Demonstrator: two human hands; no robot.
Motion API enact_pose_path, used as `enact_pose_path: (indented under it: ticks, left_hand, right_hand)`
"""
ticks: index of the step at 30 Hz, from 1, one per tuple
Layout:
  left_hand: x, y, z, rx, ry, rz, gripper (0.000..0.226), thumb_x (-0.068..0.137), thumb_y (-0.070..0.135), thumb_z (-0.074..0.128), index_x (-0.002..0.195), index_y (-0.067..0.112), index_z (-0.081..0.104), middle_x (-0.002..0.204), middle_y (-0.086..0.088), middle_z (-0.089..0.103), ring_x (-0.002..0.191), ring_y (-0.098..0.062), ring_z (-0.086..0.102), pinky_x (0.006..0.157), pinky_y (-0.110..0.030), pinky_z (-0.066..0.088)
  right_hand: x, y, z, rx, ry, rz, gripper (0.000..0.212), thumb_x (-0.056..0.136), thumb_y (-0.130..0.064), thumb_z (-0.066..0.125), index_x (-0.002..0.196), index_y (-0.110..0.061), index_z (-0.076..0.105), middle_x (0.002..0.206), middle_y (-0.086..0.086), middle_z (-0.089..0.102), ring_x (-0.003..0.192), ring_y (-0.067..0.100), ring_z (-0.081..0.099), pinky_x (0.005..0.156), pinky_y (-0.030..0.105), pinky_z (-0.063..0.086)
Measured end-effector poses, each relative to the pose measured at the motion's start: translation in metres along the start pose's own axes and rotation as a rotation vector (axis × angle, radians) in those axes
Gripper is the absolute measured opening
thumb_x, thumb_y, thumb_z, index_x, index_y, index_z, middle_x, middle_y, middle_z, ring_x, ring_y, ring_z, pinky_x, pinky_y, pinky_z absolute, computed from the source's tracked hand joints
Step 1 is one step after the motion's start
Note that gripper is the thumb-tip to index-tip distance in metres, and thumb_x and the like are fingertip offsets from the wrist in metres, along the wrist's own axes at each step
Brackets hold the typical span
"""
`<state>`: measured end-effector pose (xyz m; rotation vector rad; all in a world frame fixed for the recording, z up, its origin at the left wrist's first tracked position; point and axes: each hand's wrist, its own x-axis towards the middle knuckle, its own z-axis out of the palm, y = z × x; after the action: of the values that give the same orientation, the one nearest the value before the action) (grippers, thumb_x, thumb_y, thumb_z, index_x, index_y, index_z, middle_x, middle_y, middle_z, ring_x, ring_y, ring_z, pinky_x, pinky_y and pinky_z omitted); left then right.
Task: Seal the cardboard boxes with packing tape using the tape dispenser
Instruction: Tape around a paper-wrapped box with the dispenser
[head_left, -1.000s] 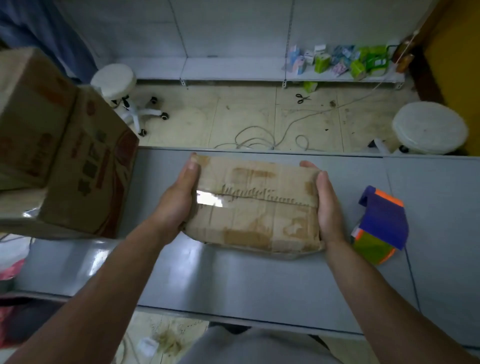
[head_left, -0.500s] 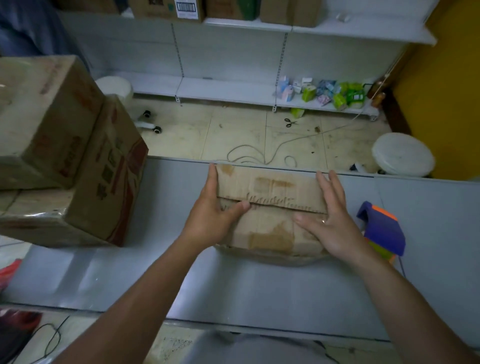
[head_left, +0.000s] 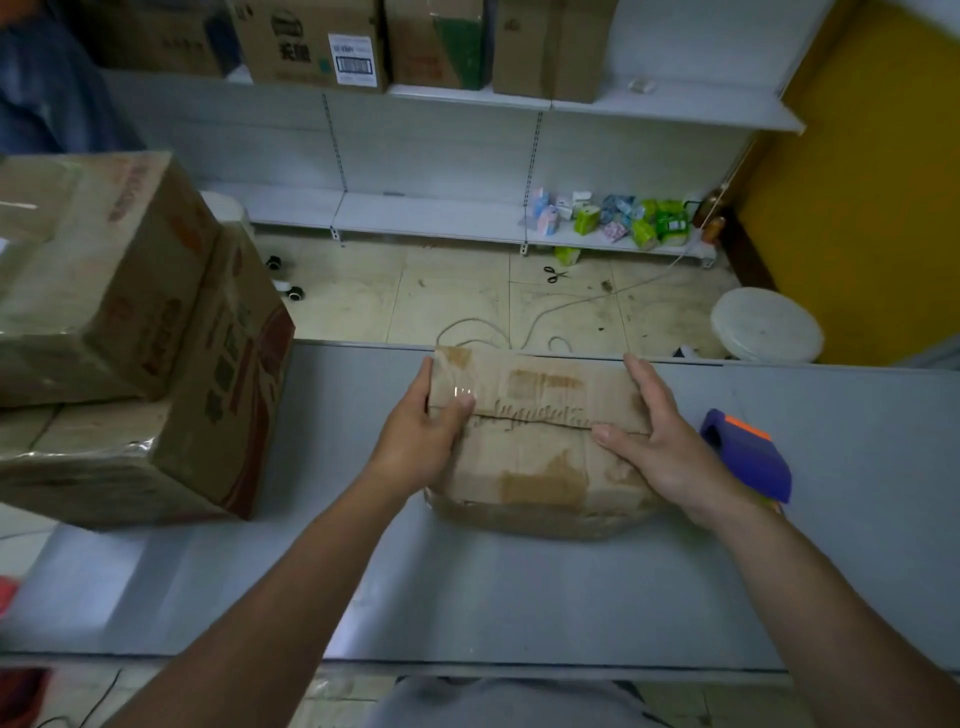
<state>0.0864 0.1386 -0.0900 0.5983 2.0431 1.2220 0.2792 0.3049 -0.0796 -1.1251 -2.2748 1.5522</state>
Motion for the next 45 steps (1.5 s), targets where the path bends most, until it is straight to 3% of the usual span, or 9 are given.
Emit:
enact_pose_path:
  ticks: [4, 7, 10, 14, 19, 24, 30, 37, 45]
  left_hand:
    - [0.001, 0.002, -0.009, 0.111, -0.052, 0.075, 0.061, 0.1, 0.037, 0.05, 0.153, 0.028, 0.021, 0.144, 0.005, 0.049, 0.135, -0.02, 0.045, 0.11, -0.038, 0.038]
    - [-0.016, 0.02, -0.003, 0.562, 0.162, 0.455, 0.071, 0.102, 0.046, 0.035, 0.157, 0.019, -0.002, 0.163, 0.006, -0.007, 0.15, -0.012, -0.004, 0.123, -0.034, 0.003]
    - [-0.027, 0.014, 0.013, 0.921, -0.1, 0.794, 0.068, 0.1, 0.055, 0.006, 0.156, 0.017, 0.008, 0.163, 0.0, 0.003, 0.151, -0.017, -0.005, 0.123, -0.04, -0.001]
    - [-0.022, -0.002, 0.019, 1.29, -0.295, 0.668, 0.077, 0.091, 0.064, -0.008, 0.153, 0.018, -0.014, 0.16, 0.002, -0.021, 0.145, -0.014, -0.028, 0.121, -0.038, -0.013]
    - [-0.004, 0.013, -0.004, 1.095, -0.351, 0.746, 0.072, 0.093, 0.063, 0.003, 0.155, 0.027, 0.007, 0.159, 0.012, -0.006, 0.148, -0.006, -0.014, 0.122, -0.036, -0.008]
    - [0.0, -0.007, -0.016, 1.051, -0.226, 0.874, 0.059, 0.099, 0.057, 0.006, 0.15, 0.035, 0.027, 0.161, 0.012, 0.015, 0.15, -0.009, -0.002, 0.122, -0.039, -0.004]
    - [-0.001, 0.003, -0.009, 0.434, 0.055, 0.344, 0.097, 0.086, 0.071, 0.046, 0.155, 0.031, -0.008, 0.163, 0.012, -0.014, 0.149, -0.007, -0.013, 0.12, -0.037, 0.002]
    - [0.036, 0.0, -0.013, 0.226, 0.017, 0.077, 0.066, 0.084, 0.061, 0.061, 0.142, 0.034, 0.042, 0.126, 0.004, 0.063, 0.115, -0.023, 0.06, 0.1, -0.045, 0.048]
    - [0.015, 0.014, 0.007, -0.303, 0.352, 0.085, 0.072, 0.095, 0.045, 0.056, 0.154, 0.034, 0.017, 0.162, 0.009, 0.016, 0.148, -0.011, 0.017, 0.12, -0.038, 0.022]
  right_hand:
    - [-0.003, -0.013, -0.007, -0.155, -0.005, 0.022, 0.079, 0.091, -0.035, 0.062, 0.151, -0.043, 0.01, 0.16, -0.019, -0.006, 0.147, 0.007, 0.007, 0.115, 0.029, 0.015]
    - [-0.014, -0.039, 0.007, -0.486, 0.221, -0.262, 0.065, 0.097, -0.049, 0.044, 0.152, -0.032, 0.014, 0.16, -0.015, -0.008, 0.147, 0.005, -0.007, 0.117, 0.031, 0.003]
    - [-0.023, -0.032, 0.033, -0.818, 0.052, -0.421, 0.082, 0.09, -0.069, -0.004, 0.153, -0.023, 0.018, 0.162, -0.005, 0.002, 0.147, 0.011, -0.013, 0.12, 0.04, -0.004]
    - [-0.022, -0.004, 0.034, -0.88, -0.109, -0.365, 0.094, 0.079, -0.073, -0.022, 0.153, -0.023, 0.006, 0.158, -0.015, -0.009, 0.142, 0.001, -0.022, 0.121, 0.038, -0.007]
    - [-0.003, -0.033, 0.008, -0.769, 0.109, -0.345, 0.058, 0.1, -0.051, 0.025, 0.152, -0.026, 0.021, 0.159, -0.012, 0.004, 0.145, 0.002, -0.009, 0.121, 0.037, -0.005]
    - [-0.003, -0.003, 0.017, -0.846, -0.056, -0.284, 0.061, 0.096, -0.059, 0.016, 0.151, -0.04, -0.004, 0.156, -0.021, -0.021, 0.141, 0.001, -0.029, 0.121, 0.045, 0.001]
    - [0.003, -0.016, 0.014, -0.343, 0.198, -0.152, 0.074, 0.091, -0.039, 0.062, 0.152, -0.028, 0.022, 0.161, -0.012, 0.005, 0.147, 0.006, 0.004, 0.117, 0.028, 0.009]
    - [0.005, -0.007, 0.014, -0.095, 0.196, 0.018, 0.059, 0.085, -0.04, 0.068, 0.137, -0.036, 0.04, 0.141, -0.01, 0.04, 0.123, 0.005, 0.041, 0.091, 0.022, 0.038]
    - [-0.016, -0.002, 0.015, -0.271, 0.46, 0.171, 0.047, 0.076, -0.065, 0.064, 0.106, -0.029, 0.054, 0.105, -0.008, 0.061, 0.095, 0.016, 0.06, 0.068, 0.029, 0.043]
